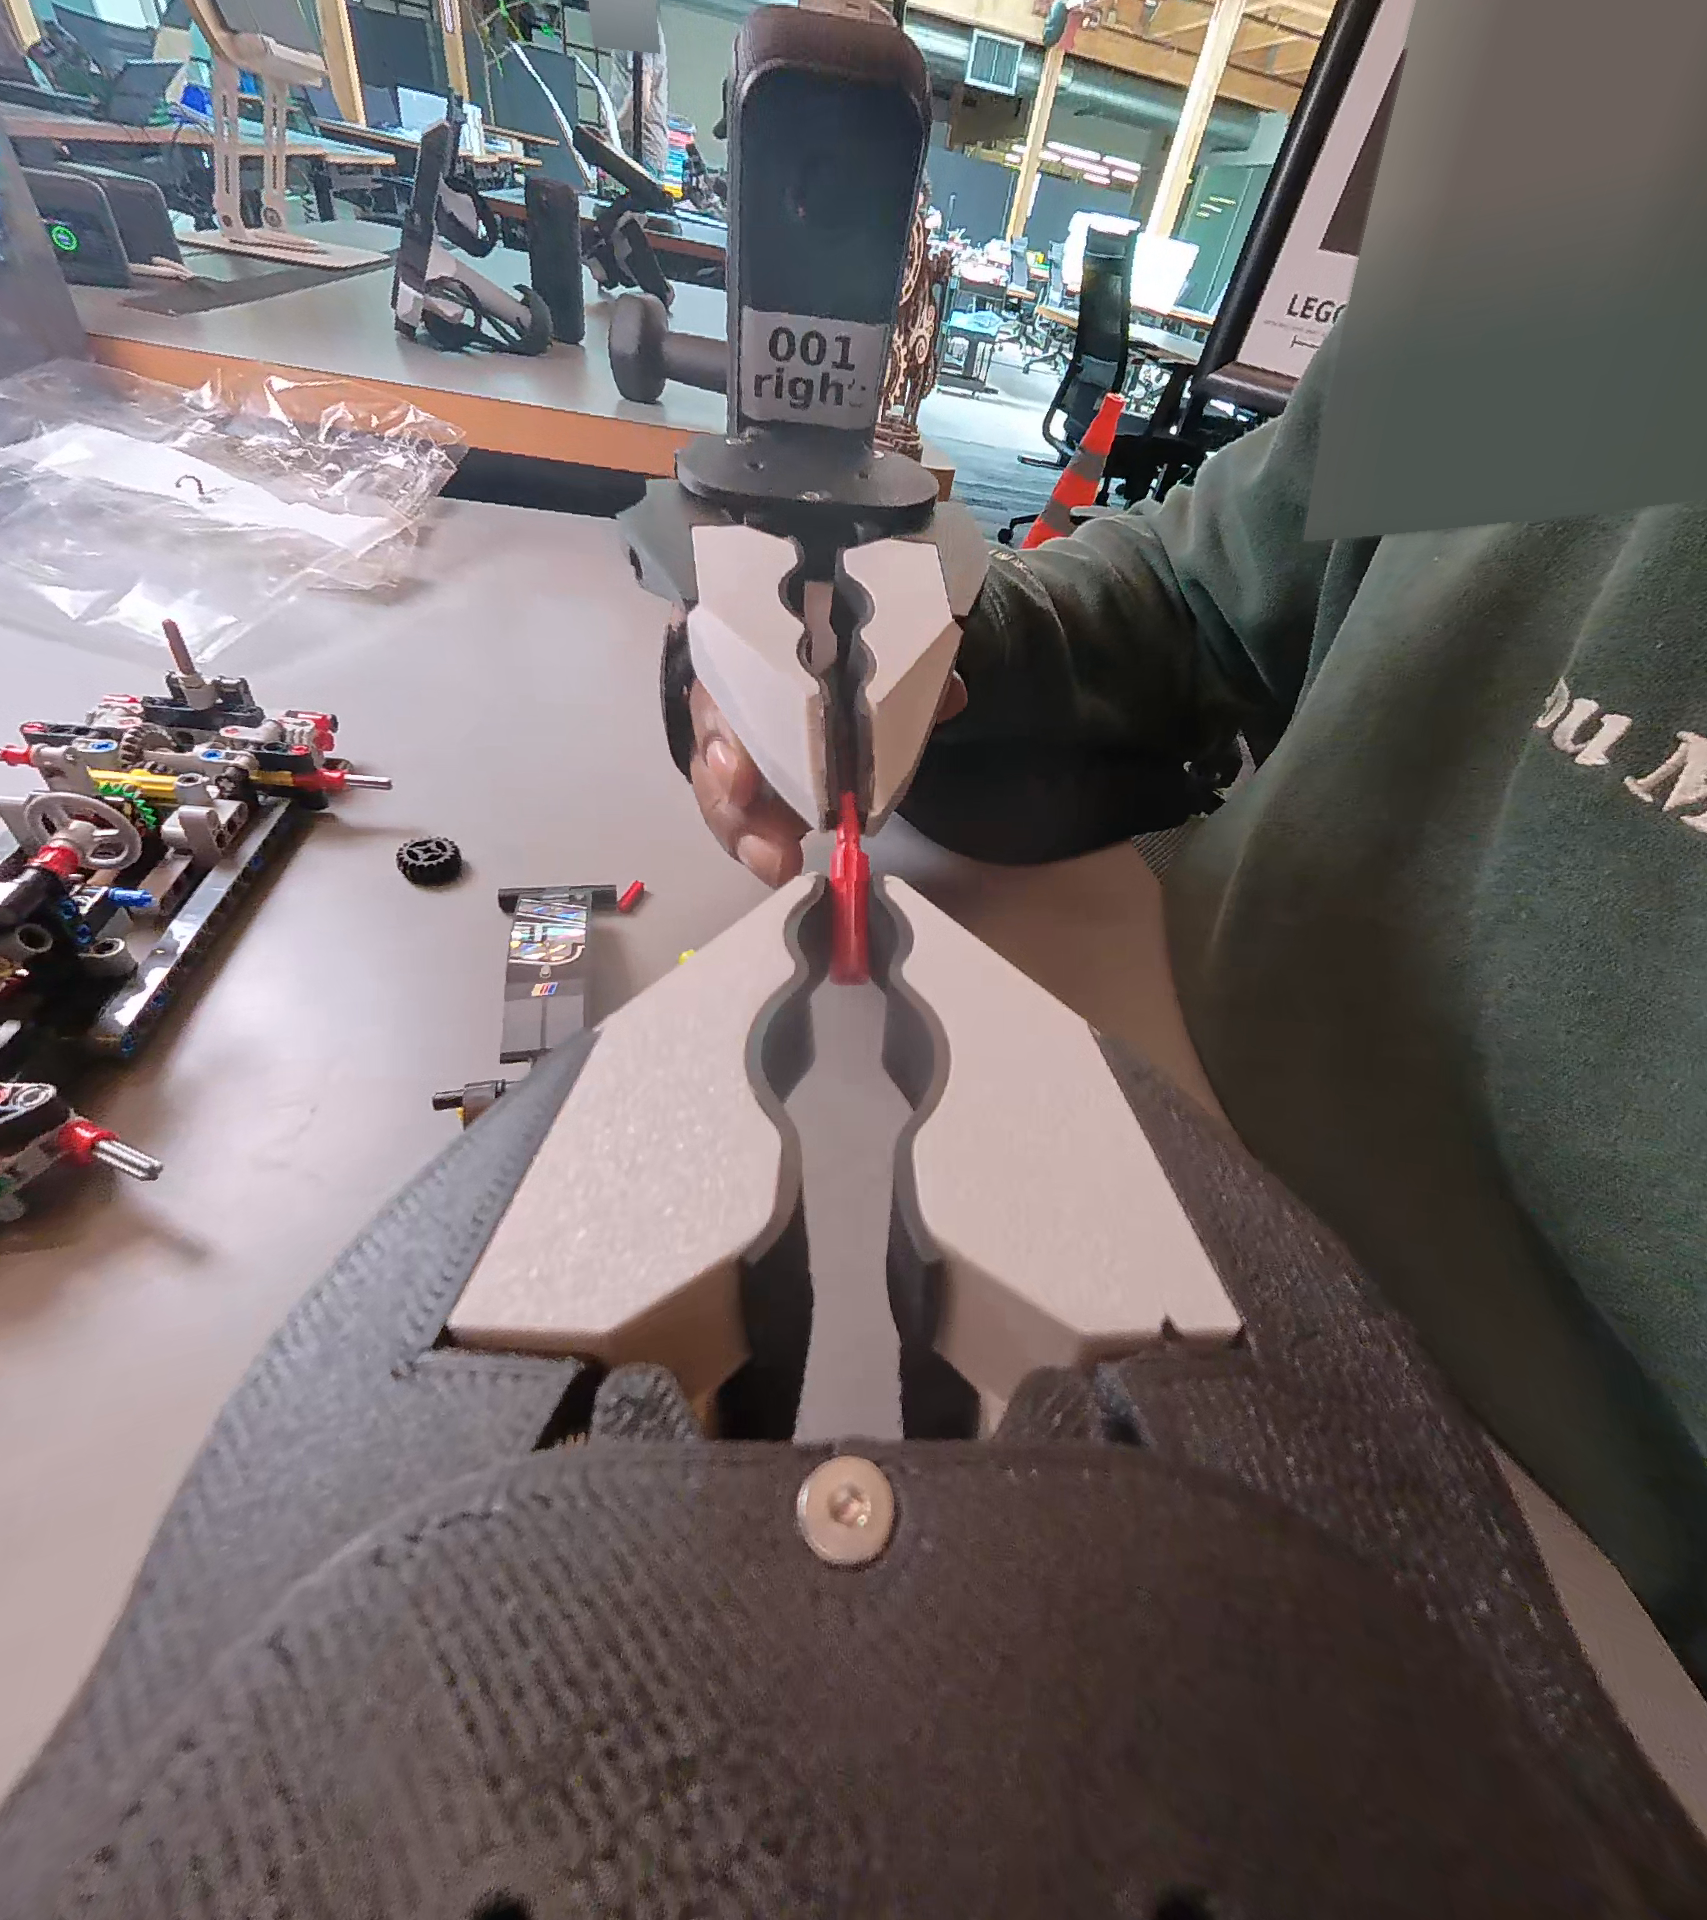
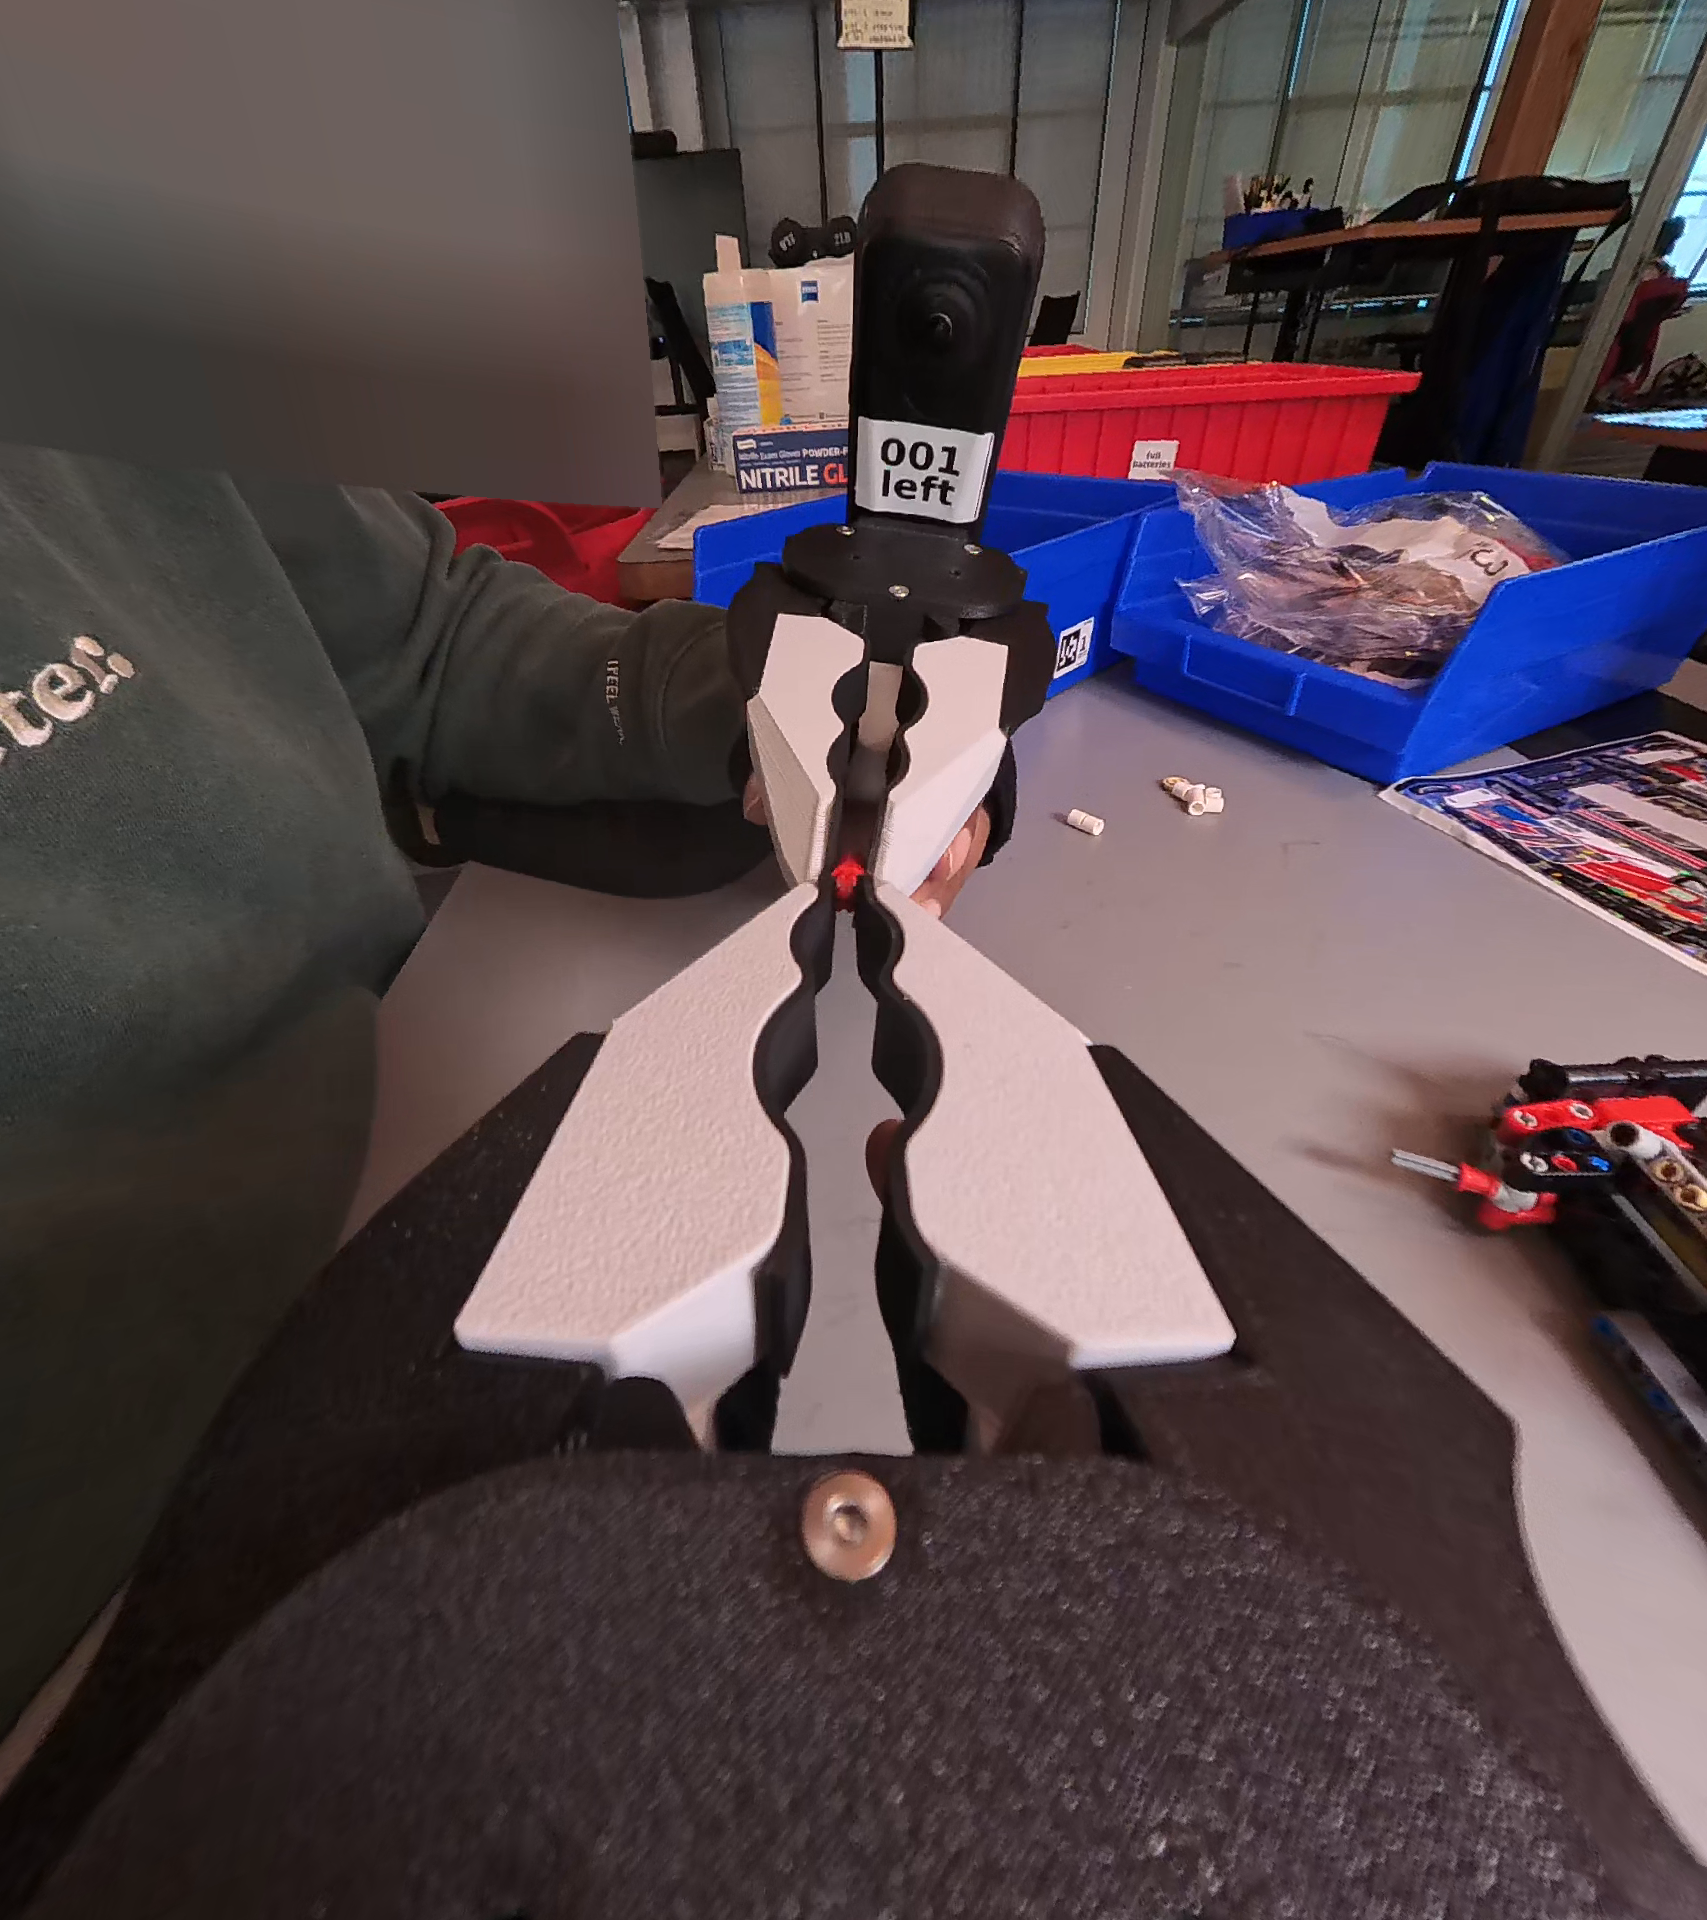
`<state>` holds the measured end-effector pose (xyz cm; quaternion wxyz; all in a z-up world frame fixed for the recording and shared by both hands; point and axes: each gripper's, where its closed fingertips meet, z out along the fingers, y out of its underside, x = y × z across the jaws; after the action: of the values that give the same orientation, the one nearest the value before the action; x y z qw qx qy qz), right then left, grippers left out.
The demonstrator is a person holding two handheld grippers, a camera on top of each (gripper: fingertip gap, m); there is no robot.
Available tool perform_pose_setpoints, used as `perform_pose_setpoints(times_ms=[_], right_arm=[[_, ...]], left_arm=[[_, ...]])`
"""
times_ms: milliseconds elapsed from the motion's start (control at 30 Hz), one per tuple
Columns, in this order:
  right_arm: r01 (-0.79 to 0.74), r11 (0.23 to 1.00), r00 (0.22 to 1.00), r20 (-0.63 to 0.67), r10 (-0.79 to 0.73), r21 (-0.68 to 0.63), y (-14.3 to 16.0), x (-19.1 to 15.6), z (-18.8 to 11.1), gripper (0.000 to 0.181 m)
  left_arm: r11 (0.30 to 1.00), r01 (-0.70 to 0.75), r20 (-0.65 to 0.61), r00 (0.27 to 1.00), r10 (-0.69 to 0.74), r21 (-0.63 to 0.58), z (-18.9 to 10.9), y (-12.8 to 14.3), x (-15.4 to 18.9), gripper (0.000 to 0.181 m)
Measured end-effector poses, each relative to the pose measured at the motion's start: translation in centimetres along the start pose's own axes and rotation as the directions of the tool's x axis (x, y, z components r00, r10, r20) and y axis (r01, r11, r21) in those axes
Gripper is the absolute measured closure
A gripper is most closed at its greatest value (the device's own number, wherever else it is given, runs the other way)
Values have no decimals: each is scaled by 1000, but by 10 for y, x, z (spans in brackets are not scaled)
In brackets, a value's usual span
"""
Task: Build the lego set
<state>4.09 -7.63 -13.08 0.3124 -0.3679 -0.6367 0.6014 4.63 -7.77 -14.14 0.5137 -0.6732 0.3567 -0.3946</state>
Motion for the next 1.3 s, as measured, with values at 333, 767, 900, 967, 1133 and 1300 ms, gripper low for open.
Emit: perform_pose_setpoints(times_ms=[333, 767, 900, 967, 1133, 1300], right_arm=[[15, 998, 1000, -25, -16, -57, 10, 2, 3, 181], [16, 993, 1000, -18, -18, -114, 26, -1, 9, 180], [12, 993, 1000, -9, -13, -120, 28, -2, 11, 180], [5, 993, 1000, -6, -6, -118, 29, -2, 11, 180], [30, 997, 999, -16, -31, -64, 12, 2, 5, 180], [72, 995, 997, -28, -74, -75, 13, -1, 4, 180]], left_arm=[[999, 10, 25, 1000, -9, -38, 0, 9, -4, 177], [995, 43, 9, 999, -42, -87, 3, 22, -3, 177], [994, 44, 6, 999, -43, -97, 3, 24, -2, 178], [994, 39, 5, 999, -38, -103, 3, 24, -2, 177], [995, -1, 30, 1000, 4, -100, 1, 11, -5, 177], [994, -10, 38, 999, 15, -106, -1, 11, -1, 177]])
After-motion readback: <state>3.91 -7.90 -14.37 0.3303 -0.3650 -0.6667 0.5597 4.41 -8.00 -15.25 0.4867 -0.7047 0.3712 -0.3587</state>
